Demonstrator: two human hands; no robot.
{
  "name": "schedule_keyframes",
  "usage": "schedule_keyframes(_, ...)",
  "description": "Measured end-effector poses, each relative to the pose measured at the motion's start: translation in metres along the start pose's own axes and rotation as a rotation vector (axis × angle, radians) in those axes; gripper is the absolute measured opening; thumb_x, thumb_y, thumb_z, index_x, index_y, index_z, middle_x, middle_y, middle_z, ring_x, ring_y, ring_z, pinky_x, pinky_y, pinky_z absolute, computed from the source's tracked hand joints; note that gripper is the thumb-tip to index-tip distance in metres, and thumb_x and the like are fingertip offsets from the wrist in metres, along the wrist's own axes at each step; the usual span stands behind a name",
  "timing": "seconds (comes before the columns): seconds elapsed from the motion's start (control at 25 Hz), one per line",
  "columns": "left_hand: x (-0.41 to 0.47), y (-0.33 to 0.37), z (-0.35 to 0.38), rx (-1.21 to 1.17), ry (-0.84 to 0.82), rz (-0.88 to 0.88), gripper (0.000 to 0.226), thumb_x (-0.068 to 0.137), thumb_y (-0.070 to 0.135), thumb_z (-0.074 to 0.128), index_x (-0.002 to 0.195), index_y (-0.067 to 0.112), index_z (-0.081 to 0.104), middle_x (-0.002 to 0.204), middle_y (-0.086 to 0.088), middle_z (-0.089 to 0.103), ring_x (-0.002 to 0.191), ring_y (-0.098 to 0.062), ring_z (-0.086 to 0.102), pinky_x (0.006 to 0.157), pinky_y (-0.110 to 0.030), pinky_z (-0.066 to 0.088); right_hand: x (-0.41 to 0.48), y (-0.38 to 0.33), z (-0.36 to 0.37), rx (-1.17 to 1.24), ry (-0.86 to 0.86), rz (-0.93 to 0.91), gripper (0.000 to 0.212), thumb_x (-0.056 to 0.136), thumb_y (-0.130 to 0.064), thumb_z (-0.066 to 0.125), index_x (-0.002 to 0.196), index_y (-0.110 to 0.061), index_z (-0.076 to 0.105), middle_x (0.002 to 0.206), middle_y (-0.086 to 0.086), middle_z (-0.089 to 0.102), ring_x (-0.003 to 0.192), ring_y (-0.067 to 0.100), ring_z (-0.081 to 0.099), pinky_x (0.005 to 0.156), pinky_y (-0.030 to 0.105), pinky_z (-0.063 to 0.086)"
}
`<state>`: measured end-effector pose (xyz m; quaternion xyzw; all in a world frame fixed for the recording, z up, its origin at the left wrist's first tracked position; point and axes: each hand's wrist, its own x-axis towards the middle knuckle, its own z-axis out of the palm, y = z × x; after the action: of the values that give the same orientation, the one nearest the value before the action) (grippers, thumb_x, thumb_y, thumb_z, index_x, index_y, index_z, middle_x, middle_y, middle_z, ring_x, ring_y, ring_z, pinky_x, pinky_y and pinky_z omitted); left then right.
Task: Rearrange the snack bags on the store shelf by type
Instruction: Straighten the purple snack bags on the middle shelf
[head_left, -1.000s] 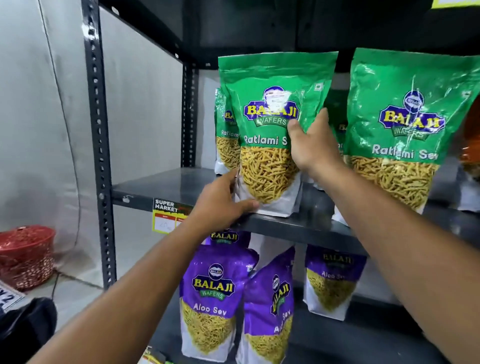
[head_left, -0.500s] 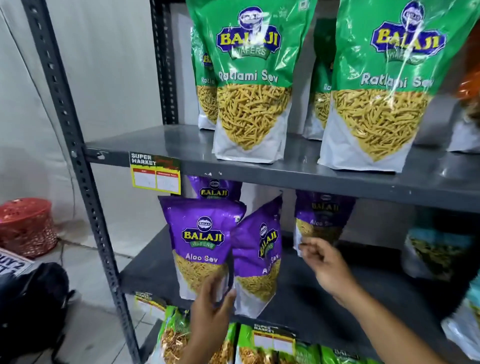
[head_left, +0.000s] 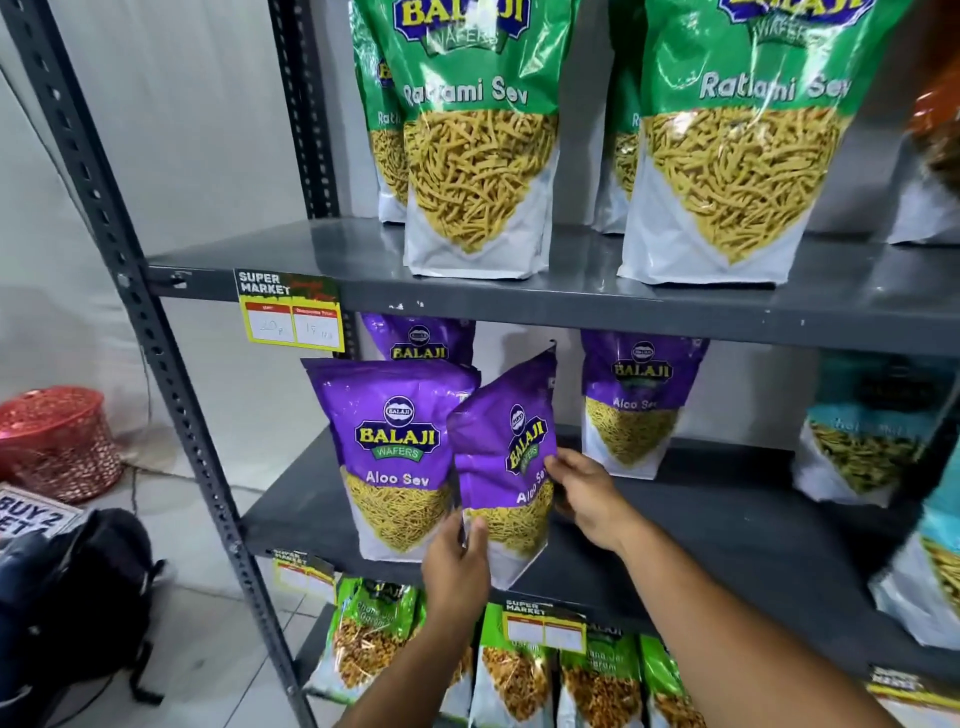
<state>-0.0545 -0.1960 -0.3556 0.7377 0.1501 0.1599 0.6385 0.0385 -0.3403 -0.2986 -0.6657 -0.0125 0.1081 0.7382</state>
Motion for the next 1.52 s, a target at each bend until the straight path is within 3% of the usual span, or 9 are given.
schedule_keyframes(0.12, 0.002, 0.012, 0.004, -0.087, -0.035, -0.037, 0.017, 0.095, 0.024, 0.055, 0.084, 0.016, 0.065, 0.078, -0.003, 0.067, 0.076, -0.019, 0.058, 0.070, -0.034, 0.045, -0.003, 0.003, -0.014, -0.003, 0.045, -0.060, 0.014, 0.091, -0.011, 0.055, 0.093, -0.018, 0.067, 0.073, -0.013, 0.075, 0.076, 0.012, 0.062, 0.066, 0.025, 0.048)
schedule_keyframes(0.24, 0.010, 0.020, 0.016, -0.138, -0.148, -0.065, 0.021, 0.096, 0.017, 0.052, 0.082, 0.014, 0.068, 0.077, -0.001, 0.067, 0.074, -0.015, 0.058, 0.066, -0.027, 0.045, -0.012, 0.008, -0.040, 0.026, 0.082, -0.071, 0.014, 0.089, -0.008, 0.056, 0.095, -0.014, 0.068, 0.074, -0.013, 0.076, 0.075, 0.008, 0.065, 0.068, 0.020, 0.050)
schedule_keyframes(0.48, 0.026, 0.029, 0.073, -0.184, -0.391, -0.069, 0.030, 0.097, 0.007, 0.046, 0.084, 0.014, 0.072, 0.092, -0.008, 0.074, 0.089, -0.021, 0.067, 0.089, -0.038, 0.051, -0.043, 0.012, -0.095, 0.207, 0.240, -0.041, 0.010, 0.090, -0.015, 0.056, 0.092, -0.019, 0.065, 0.072, -0.011, 0.076, 0.066, 0.007, 0.066, 0.063, 0.026, 0.048)
schedule_keyframes(0.6, 0.022, 0.032, 0.102, -0.181, -0.459, -0.066, 0.028, 0.097, 0.006, 0.047, 0.083, 0.014, 0.070, 0.077, 0.008, 0.075, 0.074, -0.007, 0.069, 0.080, -0.030, 0.052, -0.058, 0.012, -0.122, 0.210, 0.298, -0.058, 0.009, 0.090, -0.017, 0.056, 0.093, -0.020, 0.064, 0.074, -0.012, 0.076, 0.069, 0.007, 0.066, 0.063, 0.027, 0.047)
schedule_keyframes(0.84, 0.010, 0.033, 0.119, -0.180, -0.468, -0.076, 0.025, 0.100, 0.012, 0.044, 0.089, 0.009, 0.066, 0.090, -0.004, 0.071, 0.079, -0.012, 0.065, 0.067, -0.015, 0.055, -0.068, 0.009, -0.137, 0.233, 0.289, -0.076, 0.012, 0.091, -0.015, 0.054, 0.096, -0.019, 0.065, 0.080, -0.009, 0.077, 0.073, 0.007, 0.069, 0.064, 0.028, 0.051)
schedule_keyframes(1.08, 0.009, 0.029, 0.121, -0.126, -0.447, -0.068, 0.029, 0.101, 0.021, 0.042, 0.107, 0.003, 0.064, 0.110, -0.012, 0.072, 0.102, -0.025, 0.068, 0.091, -0.037, 0.054, -0.071, 0.007, -0.137, 0.206, 0.276, -0.072, 0.013, 0.091, -0.017, 0.055, 0.098, -0.019, 0.065, 0.094, -0.001, 0.073, 0.086, 0.016, 0.066, 0.072, 0.032, 0.051)
schedule_keyframes(1.24, 0.002, 0.034, 0.123, -0.096, -0.391, -0.037, 0.027, 0.101, 0.017, 0.041, 0.112, 0.001, 0.060, 0.109, -0.012, 0.069, 0.099, -0.024, 0.064, 0.084, -0.031, 0.050, -0.076, 0.003, -0.135, 0.163, 0.297, -0.084, 0.013, 0.091, -0.017, 0.055, 0.098, -0.020, 0.066, 0.097, 0.000, 0.073, 0.089, 0.019, 0.066, 0.070, 0.030, 0.050)
schedule_keyframes(1.4, -0.001, 0.037, 0.124, -0.082, -0.391, -0.067, 0.028, 0.101, 0.019, 0.040, 0.116, 0.003, 0.057, 0.112, -0.011, 0.068, 0.101, -0.023, 0.064, 0.084, -0.031, 0.049, -0.085, -0.002, -0.132, 0.213, 0.308, -0.072, 0.017, 0.095, -0.017, 0.048, 0.094, -0.021, 0.065, 0.083, -0.007, 0.075, 0.081, 0.011, 0.065, 0.070, 0.030, 0.050)
schedule_keyframes(1.52, 0.000, 0.039, 0.122, -0.095, -0.403, -0.101, 0.029, 0.102, 0.021, 0.039, 0.117, 0.003, 0.057, 0.111, -0.009, 0.068, 0.095, -0.017, 0.065, 0.073, -0.023, 0.050, -0.091, -0.001, -0.131, 0.232, 0.310, -0.072, 0.022, 0.097, -0.020, 0.045, 0.088, -0.021, 0.064, 0.073, -0.012, 0.075, 0.083, 0.011, 0.063, 0.074, 0.032, 0.049)
